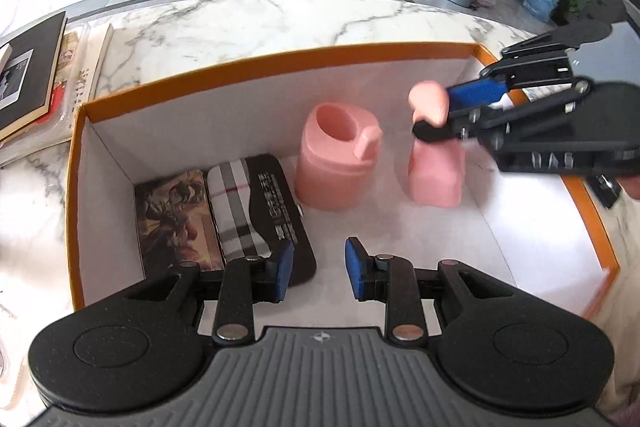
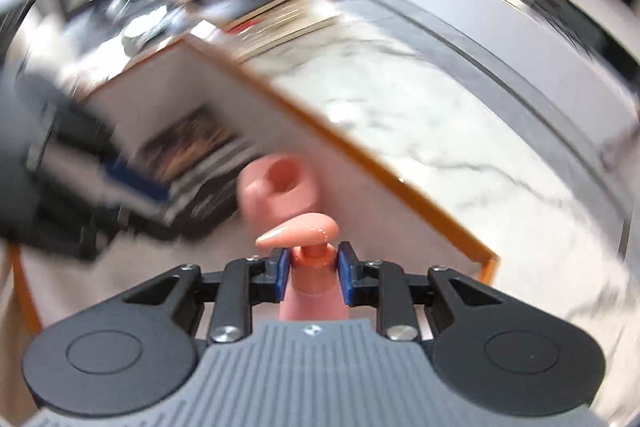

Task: Organize rigid objects
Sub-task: 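Grasp the pink bottle's pump with the right tool and stand it upright, then release the pink bottle and move both tools out to the table items, then grasp the brown cardboard cube with the left tool while the right tool reaches the clear box, then carry the cardboard cube into the orange box with the left tool while the right tool grasps the clear box, then open the left tool over the cube while the right tool lowers the clear box into the orange box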

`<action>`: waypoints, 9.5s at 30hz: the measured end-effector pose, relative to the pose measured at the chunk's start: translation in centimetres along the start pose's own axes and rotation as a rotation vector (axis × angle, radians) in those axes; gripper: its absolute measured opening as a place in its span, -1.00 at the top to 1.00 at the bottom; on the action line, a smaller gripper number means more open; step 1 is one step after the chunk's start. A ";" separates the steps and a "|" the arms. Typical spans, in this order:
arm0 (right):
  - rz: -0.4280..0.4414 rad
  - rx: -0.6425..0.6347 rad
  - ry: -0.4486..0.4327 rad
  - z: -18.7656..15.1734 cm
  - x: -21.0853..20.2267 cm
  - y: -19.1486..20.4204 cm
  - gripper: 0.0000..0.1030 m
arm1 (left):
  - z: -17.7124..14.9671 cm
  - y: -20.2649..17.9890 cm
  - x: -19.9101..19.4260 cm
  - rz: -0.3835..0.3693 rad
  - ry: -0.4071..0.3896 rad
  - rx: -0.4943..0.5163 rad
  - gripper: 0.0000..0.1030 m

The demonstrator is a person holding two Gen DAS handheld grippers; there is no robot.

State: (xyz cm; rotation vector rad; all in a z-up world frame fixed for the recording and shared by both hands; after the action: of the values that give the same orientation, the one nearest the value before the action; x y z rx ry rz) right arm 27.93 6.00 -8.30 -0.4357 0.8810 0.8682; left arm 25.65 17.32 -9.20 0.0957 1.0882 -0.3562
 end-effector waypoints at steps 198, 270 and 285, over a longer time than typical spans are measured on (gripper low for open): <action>0.044 -0.175 0.122 -13.2 -4.8 -5.9 -0.11 | 1.1 -7.9 1.0 -0.009 0.007 -0.352 -0.30; -0.135 -0.171 0.080 -5.2 -8.5 -6.4 0.00 | 5.8 -6.7 7.0 -0.070 0.085 0.087 0.61; -0.081 -0.317 0.019 -3.3 -11.4 -3.1 0.00 | 3.5 -5.4 3.4 -0.076 0.044 0.009 0.62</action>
State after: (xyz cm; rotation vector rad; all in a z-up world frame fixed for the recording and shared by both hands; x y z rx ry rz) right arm 24.97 -3.41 -1.02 -0.7508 0.7386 0.9332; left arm 28.27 10.52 -10.04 0.0710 1.1362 -0.4292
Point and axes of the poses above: each gripper's, at about its wrist camera, not at the fingertips, and x roughly the way its jaws point, y to its left, z to its top, the point moved 1 cm from there along x, roughly the way its jaws point, and after that the axes turned 4 degrees about x, right-handed, at the moved point
